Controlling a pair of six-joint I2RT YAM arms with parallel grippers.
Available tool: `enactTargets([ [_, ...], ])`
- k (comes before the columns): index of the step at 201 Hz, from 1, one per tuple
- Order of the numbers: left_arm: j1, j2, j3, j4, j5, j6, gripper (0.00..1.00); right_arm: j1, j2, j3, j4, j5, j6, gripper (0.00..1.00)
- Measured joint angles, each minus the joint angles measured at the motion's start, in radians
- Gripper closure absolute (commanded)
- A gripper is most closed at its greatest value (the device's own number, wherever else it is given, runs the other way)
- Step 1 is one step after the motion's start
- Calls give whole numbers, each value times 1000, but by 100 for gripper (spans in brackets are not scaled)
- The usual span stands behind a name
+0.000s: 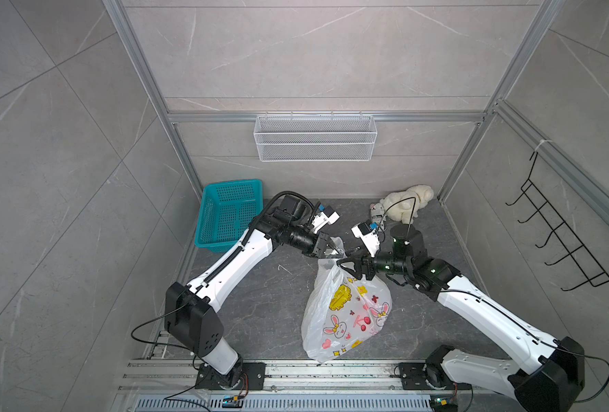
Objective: Place the peach into a plastic bag & tie a knot
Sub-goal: Cross the plastic bag at the center of the board.
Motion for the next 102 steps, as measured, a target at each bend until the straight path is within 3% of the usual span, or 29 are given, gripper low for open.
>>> enactTargets([
  [32,0,0,1,-3,20,2,88,0,23,0,38,-49,0,41],
  [51,0,1,4,-6,27,4,86,0,46,1,65,-85,1,50],
  [102,12,8,16,-11,24,11,81,10,74,19,76,-152,-10,94],
])
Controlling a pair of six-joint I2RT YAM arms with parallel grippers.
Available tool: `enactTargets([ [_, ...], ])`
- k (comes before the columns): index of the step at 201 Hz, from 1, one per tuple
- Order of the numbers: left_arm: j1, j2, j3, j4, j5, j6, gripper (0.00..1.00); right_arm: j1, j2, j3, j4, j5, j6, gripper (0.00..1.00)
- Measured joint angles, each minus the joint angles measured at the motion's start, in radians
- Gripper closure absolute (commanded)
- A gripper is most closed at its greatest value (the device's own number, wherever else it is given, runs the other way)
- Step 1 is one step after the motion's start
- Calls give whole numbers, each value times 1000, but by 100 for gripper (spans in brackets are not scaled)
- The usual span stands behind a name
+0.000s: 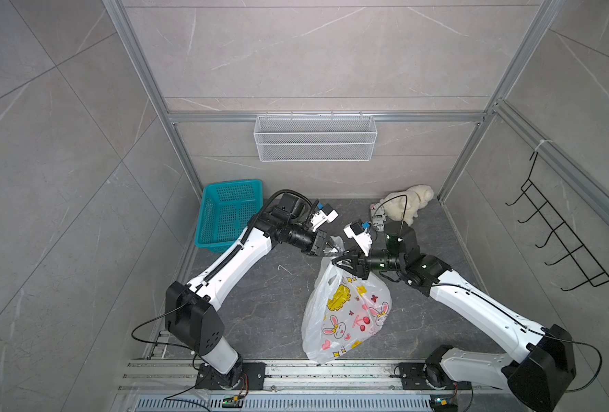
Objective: Place the peach into a plastic bag & tie a knot
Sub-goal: Cross the plastic bag at the center of the board.
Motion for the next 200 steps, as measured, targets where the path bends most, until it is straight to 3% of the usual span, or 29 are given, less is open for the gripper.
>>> enactTargets([
  [10,2,0,2,-3,2,0,78,0,5,0,3,-2,1,100],
  [42,0,0,2,-9,-20,0,67,-1,14,-2,5,5,12,100],
  [44,0,0,2,-8,-23,0,64,-1,14,-2,7,6,13,100],
  [48,0,-1,2,-8,-30,-1,49,-1,14,-4,11,8,19,100],
  [52,0,-2,2,-6,-35,-2,43,-1,14,-6,18,11,21,100],
  [69,-2,-5,2,-1,-64,-20,40,-1,14,-19,49,19,41,100],
  [86,-2,-21,-2,18,-104,-45,30,-1,14,-28,80,25,66,100],
  [118,-3,-105,-23,68,-225,-105,1,-1,11,-49,124,39,109,100],
  [142,15,-209,-76,134,-351,-179,0,-1,4,-55,131,63,129,100],
  [167,106,-323,-181,209,-463,-306,0,-1,-3,-55,131,88,140,100],
  [200,204,-327,-295,286,-528,-452,0,-1,-3,-55,132,106,161,100],
])
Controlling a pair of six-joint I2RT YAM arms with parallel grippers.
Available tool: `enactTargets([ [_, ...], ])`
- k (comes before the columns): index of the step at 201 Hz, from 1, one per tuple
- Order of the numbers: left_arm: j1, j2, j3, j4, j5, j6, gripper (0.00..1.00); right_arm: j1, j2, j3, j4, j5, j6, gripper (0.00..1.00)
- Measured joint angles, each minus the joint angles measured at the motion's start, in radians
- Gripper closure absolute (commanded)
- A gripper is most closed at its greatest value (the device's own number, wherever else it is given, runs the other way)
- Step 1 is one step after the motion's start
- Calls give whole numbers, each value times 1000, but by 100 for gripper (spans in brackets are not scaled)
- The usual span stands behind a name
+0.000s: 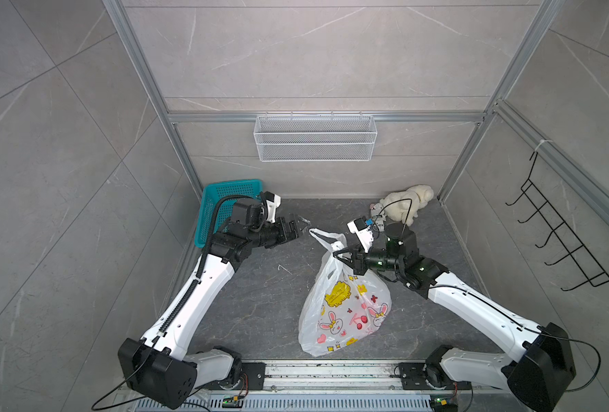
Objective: Place the peach into a plastic bag & tie a knot
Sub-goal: Cross the plastic bag at the center of the board.
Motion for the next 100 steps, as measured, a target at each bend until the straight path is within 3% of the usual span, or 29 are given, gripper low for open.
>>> enactTargets([
  [37,57,99,-134,159,16,-170,1,0,0,0,11,13,19,100],
  [100,41,337,-35,431,121,-338,10,0,0,-8,20,30,23,100],
])
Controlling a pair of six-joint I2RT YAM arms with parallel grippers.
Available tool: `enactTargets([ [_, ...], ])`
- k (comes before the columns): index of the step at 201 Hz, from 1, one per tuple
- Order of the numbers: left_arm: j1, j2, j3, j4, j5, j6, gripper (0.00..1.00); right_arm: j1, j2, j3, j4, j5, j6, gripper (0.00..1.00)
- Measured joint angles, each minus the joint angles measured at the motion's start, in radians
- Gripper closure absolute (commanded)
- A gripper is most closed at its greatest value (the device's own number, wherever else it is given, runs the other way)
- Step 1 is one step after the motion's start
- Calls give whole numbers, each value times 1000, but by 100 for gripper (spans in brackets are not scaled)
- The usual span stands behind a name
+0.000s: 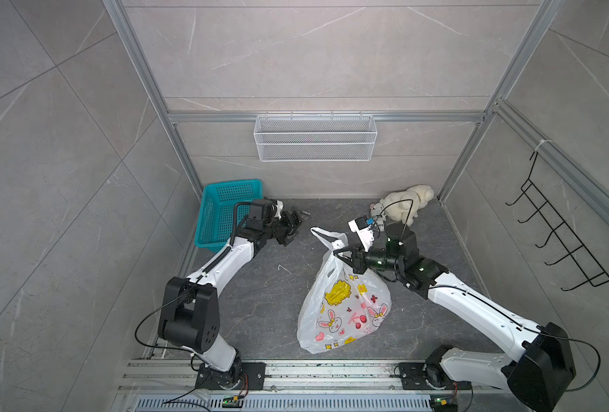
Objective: Place the peach into a plastic bag & tie a knot
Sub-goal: Cross the plastic bag at the center of the board.
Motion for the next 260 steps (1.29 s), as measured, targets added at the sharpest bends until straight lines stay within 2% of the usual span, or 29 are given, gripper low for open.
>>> enactTargets([
  [21,-35,53,47,51,31,-20,19,0,0,0,0,19,3,100],
  [53,-68,102,57,121,82,-59,41,0,1,0,1,47,23,100],
  [90,-74,121,56,166,127,-83,43,0,11,0,2,71,53,100],
  [124,-89,115,45,169,150,-76,39,0,19,0,1,87,71,100],
  [134,-93,110,42,154,154,-64,42,0,19,0,1,90,74,100],
  [144,-97,102,39,135,161,-52,49,0,19,0,1,96,77,100],
  [167,-106,73,31,97,172,-12,75,0,20,0,0,109,89,100],
  [190,-112,29,13,70,176,11,88,0,30,0,1,126,109,100],
  [223,-119,-26,-1,51,182,39,94,-1,65,5,1,158,185,100],
  [260,-160,-93,-27,-8,177,123,94,-2,77,5,2,215,319,100],
])
